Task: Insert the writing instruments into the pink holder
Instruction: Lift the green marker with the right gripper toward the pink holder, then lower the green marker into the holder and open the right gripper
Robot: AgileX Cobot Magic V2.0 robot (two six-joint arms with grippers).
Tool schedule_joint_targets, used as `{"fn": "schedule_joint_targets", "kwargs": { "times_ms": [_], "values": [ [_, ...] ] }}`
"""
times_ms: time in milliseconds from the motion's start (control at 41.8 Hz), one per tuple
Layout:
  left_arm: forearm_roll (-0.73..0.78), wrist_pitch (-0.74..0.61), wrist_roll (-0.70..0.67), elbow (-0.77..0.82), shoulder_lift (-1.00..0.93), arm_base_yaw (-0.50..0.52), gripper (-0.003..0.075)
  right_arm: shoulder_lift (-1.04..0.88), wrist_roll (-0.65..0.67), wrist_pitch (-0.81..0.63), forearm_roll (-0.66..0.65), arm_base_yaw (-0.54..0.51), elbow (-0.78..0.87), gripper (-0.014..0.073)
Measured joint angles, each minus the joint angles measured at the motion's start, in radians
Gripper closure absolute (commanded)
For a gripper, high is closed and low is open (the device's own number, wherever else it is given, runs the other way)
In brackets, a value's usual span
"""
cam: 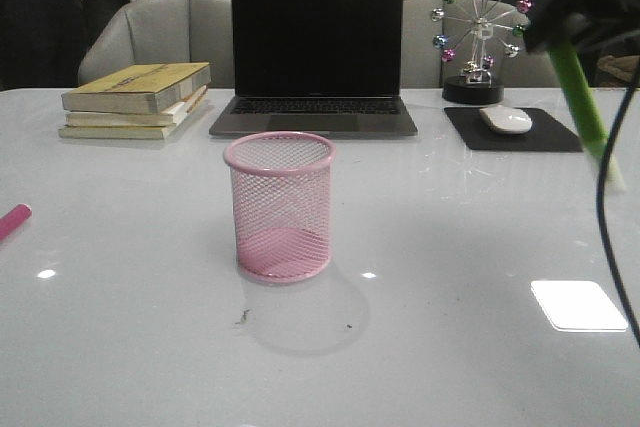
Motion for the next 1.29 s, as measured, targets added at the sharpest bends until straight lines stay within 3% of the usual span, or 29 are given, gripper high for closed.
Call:
{"fn": "schedule_joint_targets", "kwargs": {
  "times_ms": [335,455,694,1054,1293],
  "values": [
    [0.000,0.000,0.000,0.000,0.000,0.000,0.0119,0.084,0.000,-0.513,-0.022,0.264,0.014,0.0484],
    [0.000,0.000,0.000,0.000,0.000,0.000,0.0119,0.176,0.000,-0.716,-0.024,0.281,0.014,0.0484],
    [0.000,0.000,0.000,0.000,0.000,0.000,0.0119,0.388,0.000,-0.978,-0.026,0.281,0.012,0.0481],
    [0.000,0.000,0.000,0.000,0.000,0.000,0.0119,0.548,0.000,-0.971,-0.039,0.281,-0.011,0.0463],
    [0.000,0.000,0.000,0.000,0.000,0.000,0.0119,0.550,0.000,-0.826,-0.044,0.281,-0.011,0.0244]
  ]
}}
